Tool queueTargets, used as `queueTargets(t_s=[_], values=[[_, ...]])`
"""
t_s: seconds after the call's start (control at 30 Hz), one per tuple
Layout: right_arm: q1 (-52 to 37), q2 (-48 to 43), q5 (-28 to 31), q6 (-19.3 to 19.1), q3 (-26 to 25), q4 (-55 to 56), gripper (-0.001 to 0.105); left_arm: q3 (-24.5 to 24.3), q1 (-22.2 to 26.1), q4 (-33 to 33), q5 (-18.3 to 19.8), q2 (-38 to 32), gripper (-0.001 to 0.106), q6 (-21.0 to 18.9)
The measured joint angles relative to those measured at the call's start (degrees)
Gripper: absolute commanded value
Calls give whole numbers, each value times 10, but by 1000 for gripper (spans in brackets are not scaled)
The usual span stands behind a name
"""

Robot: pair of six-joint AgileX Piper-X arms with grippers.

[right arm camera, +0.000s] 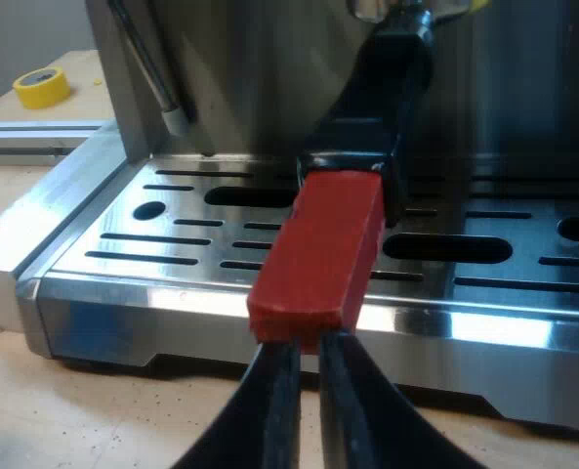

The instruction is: Grind coffee beans and then tamp

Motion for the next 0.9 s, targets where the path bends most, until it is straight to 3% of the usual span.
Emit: queueTargets(t_s=[0.9], values=[[-35,0,-36,-39,0,-4,9,0,0,0,0,0,66,-2]])
